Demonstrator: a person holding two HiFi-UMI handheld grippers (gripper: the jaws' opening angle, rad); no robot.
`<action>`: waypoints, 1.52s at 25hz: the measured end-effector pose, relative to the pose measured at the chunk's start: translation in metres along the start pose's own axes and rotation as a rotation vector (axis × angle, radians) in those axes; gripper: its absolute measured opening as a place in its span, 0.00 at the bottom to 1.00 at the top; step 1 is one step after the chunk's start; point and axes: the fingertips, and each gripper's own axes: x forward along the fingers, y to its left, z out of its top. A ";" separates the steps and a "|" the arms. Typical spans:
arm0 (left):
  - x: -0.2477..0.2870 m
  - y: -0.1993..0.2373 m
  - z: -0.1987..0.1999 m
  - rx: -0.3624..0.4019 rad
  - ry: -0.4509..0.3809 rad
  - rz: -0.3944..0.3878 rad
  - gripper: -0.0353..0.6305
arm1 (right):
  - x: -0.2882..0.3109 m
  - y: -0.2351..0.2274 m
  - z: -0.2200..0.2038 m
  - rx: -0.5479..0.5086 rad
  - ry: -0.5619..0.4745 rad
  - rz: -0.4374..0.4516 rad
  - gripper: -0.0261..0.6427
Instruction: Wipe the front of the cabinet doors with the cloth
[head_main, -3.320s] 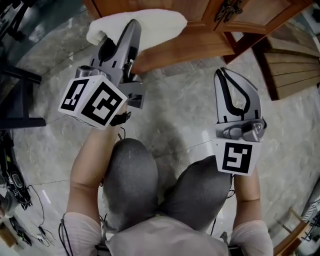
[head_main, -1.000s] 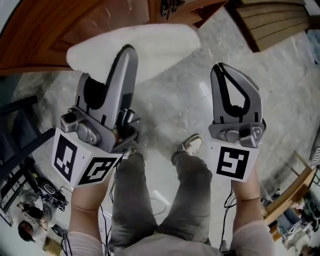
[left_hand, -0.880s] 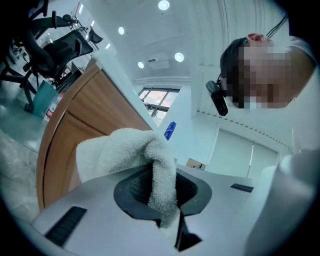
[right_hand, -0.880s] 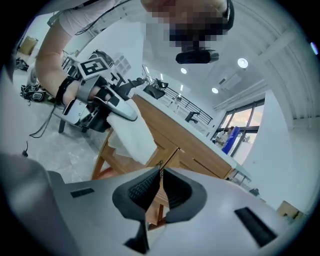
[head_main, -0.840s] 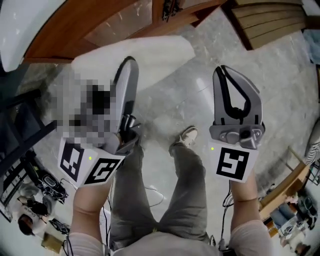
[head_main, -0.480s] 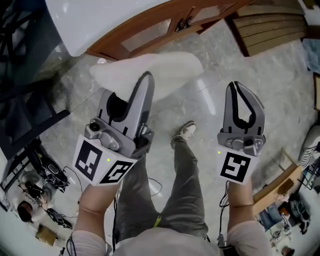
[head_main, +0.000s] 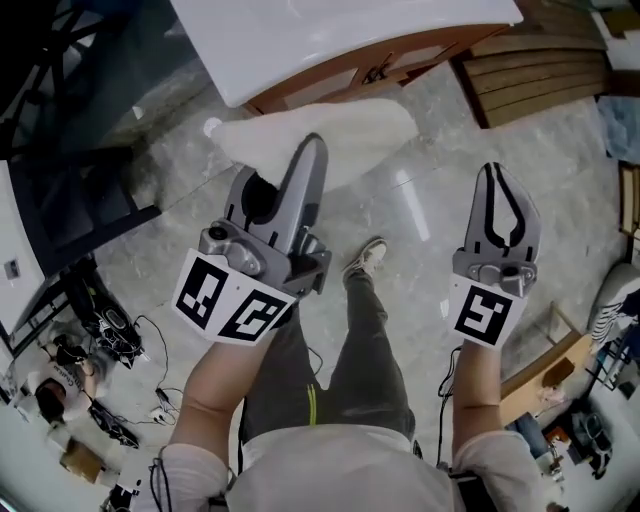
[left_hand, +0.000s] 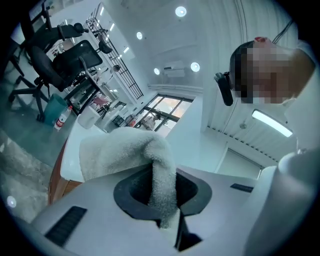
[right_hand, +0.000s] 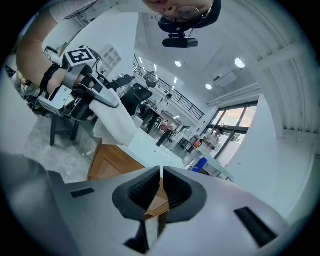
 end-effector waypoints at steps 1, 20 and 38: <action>-0.009 -0.008 0.017 -0.009 -0.011 -0.002 0.14 | -0.009 -0.002 0.018 0.000 -0.008 -0.001 0.11; -0.096 -0.126 0.210 0.040 -0.172 0.016 0.14 | -0.115 -0.025 0.228 -0.026 -0.143 0.120 0.11; -0.179 -0.166 0.297 0.070 -0.355 0.047 0.14 | -0.173 -0.051 0.305 -0.079 -0.253 0.087 0.11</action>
